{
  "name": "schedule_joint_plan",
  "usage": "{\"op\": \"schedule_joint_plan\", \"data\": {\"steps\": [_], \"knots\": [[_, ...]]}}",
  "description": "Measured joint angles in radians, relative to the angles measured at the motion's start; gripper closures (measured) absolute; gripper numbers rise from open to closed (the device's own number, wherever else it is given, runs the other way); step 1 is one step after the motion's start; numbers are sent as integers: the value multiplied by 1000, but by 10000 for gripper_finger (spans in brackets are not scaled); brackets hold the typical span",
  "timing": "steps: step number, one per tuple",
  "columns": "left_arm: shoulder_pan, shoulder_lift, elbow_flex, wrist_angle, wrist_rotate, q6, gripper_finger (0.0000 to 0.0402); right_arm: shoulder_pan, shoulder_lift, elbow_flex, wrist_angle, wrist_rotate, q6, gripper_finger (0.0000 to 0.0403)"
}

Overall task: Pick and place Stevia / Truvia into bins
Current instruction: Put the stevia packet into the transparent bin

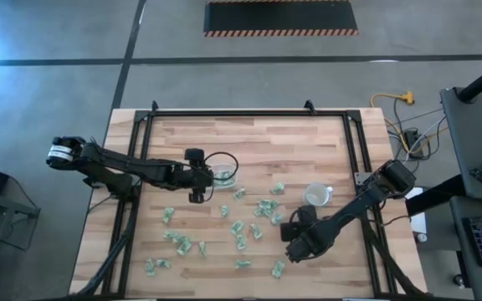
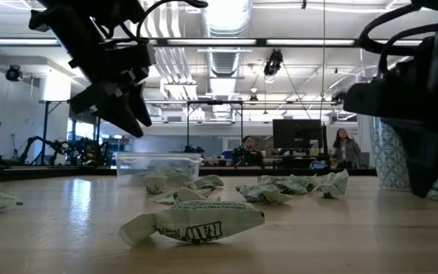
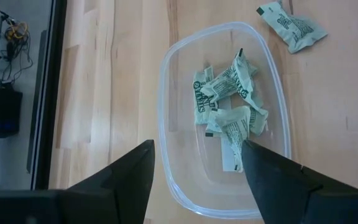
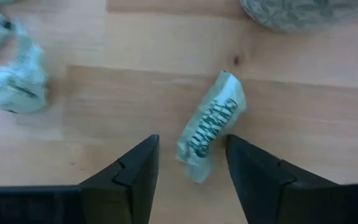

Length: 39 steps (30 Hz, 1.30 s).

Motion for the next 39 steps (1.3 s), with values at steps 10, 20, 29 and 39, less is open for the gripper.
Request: {"op": "schedule_joint_plan", "data": {"steps": [10, 20, 29, 39], "knots": [[0, 0, 0, 1, 0, -1, 178, 0, 0, 7, 8, -18, -86, 346], [-3, -51, 0, -23, 3, -53, 178, 0, 2, 97, 172, 208, -535, 391], [-18, -189, 0, -47, 74, -140, 178, -45, 2, 225, 192, 307, -1087, 391], [-134, -254, -61, -41, 254, -296, 178, -237, 2, 273, 281, 375, -1672, 391]]}}
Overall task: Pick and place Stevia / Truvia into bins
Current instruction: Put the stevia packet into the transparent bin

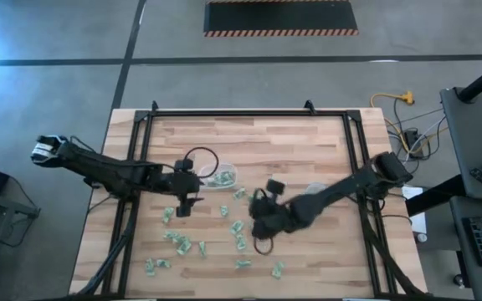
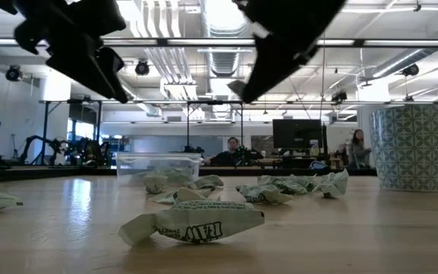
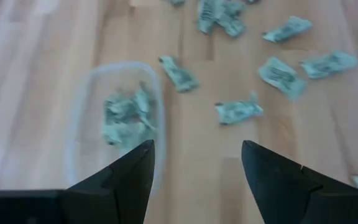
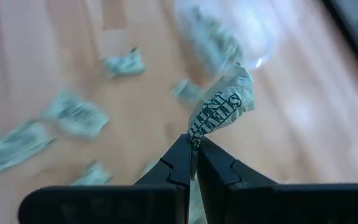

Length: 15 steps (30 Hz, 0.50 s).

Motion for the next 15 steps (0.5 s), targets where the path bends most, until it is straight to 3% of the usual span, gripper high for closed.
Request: {"op": "schedule_joint_plan", "data": {"steps": [7, 15], "knots": [[-143, 45, -18, 35, -40, -150, 178, -144, 0, -10, 191, -75, -457, 391], [-269, 140, -17, 68, -122, -320, 178, -300, 0, -49, 421, -318, -792, 390]]}}
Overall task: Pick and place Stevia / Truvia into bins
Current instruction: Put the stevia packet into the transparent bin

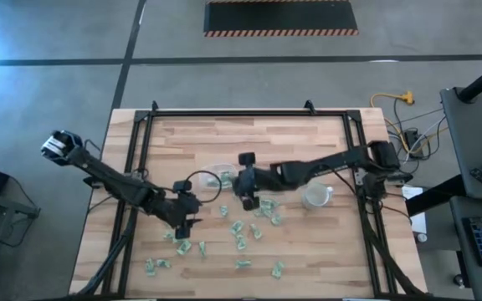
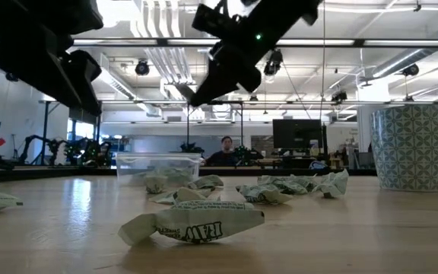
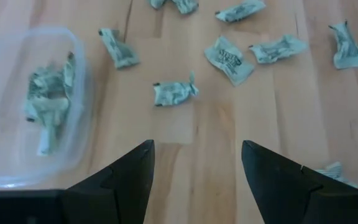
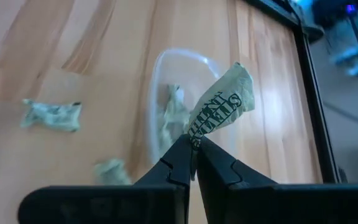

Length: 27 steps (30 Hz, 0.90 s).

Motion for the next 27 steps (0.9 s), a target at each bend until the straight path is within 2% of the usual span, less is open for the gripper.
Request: {"op": "schedule_joint_plan", "data": {"steps": [7, 17, 21, 27], "knots": [[-41, 75, 15, 21, -2, -101, 178, -122, 26, -27, 104, -208, -90, 390], [-46, 85, 48, 17, 0, -120, 178, -178, 147, -25, 135, -266, -102, 388], [-46, 83, 48, 13, 1, -119, 178, -176, 135, -24, 137, -273, -94, 362], [-46, 97, 47, -67, 6, -141, 178, -177, 128, -24, 137, -265, -90, 297]]}}
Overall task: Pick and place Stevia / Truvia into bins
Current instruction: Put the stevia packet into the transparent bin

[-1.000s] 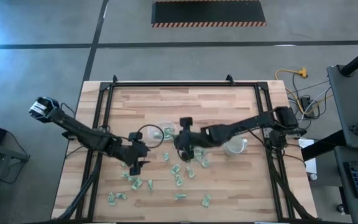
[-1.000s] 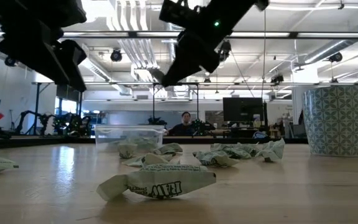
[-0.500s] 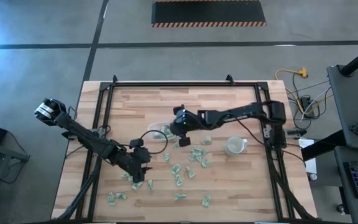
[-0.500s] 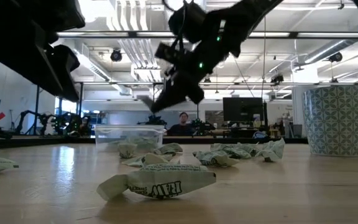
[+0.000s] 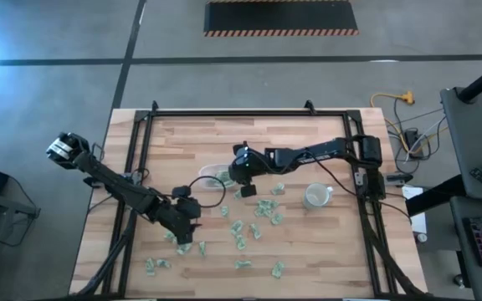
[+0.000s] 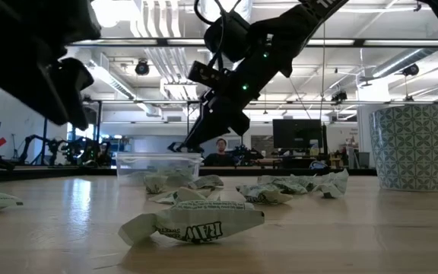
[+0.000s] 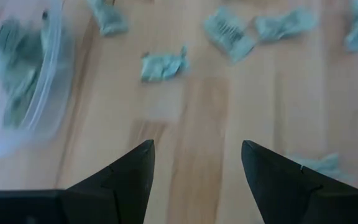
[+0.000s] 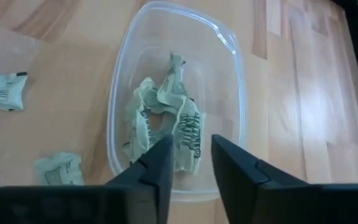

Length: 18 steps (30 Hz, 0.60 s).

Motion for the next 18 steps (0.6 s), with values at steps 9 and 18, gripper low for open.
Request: {"op": "schedule_joint_plan", "data": {"steps": [9, 18], "knots": [[0, -15, 11, -391, 65, -427, 178, 18, -90, 0, -173, 5, 86, 253], [1, 4, -2, -472, 219, -690, 178, 86, -181, -1, -412, 5, 196, 262]]}}
